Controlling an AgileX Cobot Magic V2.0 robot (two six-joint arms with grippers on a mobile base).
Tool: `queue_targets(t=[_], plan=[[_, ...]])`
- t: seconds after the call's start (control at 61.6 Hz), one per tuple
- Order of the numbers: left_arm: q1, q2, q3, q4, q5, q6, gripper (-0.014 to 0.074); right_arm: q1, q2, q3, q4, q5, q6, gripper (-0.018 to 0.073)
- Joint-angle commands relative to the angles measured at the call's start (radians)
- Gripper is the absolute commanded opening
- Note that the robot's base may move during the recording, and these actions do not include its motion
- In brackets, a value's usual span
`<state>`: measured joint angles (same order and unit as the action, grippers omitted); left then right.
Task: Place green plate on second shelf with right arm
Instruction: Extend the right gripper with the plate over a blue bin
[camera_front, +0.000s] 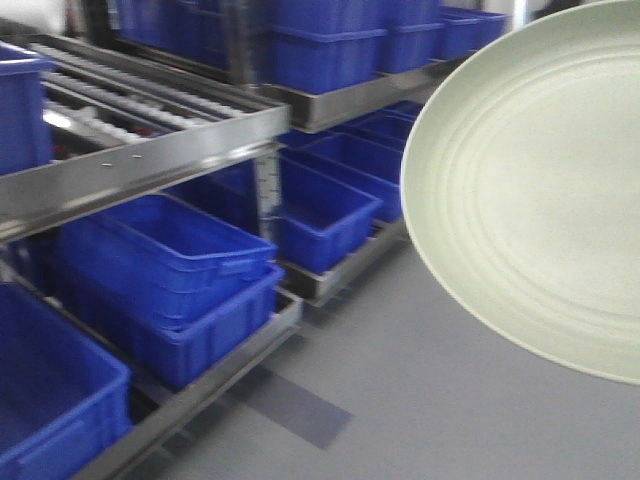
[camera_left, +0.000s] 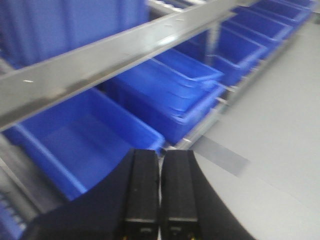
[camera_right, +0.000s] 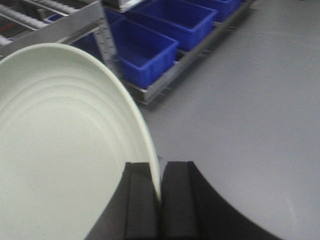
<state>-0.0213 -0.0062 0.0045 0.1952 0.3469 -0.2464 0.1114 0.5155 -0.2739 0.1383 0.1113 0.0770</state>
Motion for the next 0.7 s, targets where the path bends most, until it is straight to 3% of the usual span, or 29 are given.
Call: queue_targets(t=[0.0, 0.682], plan=[[-0.005, -0.021, 0.032, 0.004, -0.068, 0.001, 0.0124, -0.004, -0.001, -0.032, 0.004, -0.106, 0.002, 0.0057], [-0.005, -0.021, 0.032, 0.004, -0.068, 0.001, 0.0124, -0.004, -0.001, -0.032, 0.004, -0.106, 0.002, 0.0057]])
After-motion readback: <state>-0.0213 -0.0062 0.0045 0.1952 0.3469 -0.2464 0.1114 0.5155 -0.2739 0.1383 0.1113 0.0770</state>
